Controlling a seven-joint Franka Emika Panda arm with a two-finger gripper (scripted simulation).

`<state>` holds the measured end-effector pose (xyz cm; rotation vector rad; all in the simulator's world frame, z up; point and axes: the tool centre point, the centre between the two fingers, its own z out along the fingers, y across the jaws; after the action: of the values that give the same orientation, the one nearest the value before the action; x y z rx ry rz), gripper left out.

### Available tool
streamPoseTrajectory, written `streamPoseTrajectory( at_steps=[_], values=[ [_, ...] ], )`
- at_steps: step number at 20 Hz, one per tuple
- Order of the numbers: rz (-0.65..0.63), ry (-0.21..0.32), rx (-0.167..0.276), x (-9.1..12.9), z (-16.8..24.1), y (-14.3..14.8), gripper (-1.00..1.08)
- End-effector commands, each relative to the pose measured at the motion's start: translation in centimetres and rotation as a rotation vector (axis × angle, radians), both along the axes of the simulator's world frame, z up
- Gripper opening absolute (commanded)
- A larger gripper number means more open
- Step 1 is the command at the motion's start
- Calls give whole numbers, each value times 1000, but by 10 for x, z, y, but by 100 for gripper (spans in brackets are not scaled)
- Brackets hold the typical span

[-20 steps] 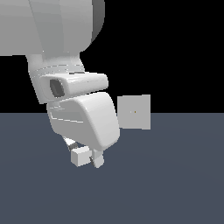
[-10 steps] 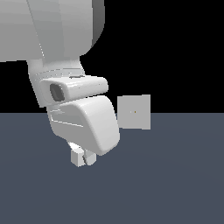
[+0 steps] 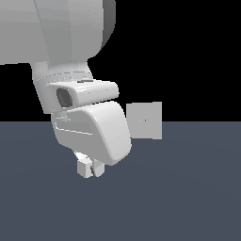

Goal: Plug the charger into the wall socket.

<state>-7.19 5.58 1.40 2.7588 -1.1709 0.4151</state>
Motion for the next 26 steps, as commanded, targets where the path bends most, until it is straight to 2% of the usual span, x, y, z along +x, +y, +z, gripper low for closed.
streamPoseTrajectory(
  at_steps=[1, 12, 26],
  values=[
    [14, -1, 0, 1, 3, -4, -100],
    [160, -3, -3, 7, 29, -35, -100],
    [387, -4, -5, 28, 69, -80, -100]
  ],
)
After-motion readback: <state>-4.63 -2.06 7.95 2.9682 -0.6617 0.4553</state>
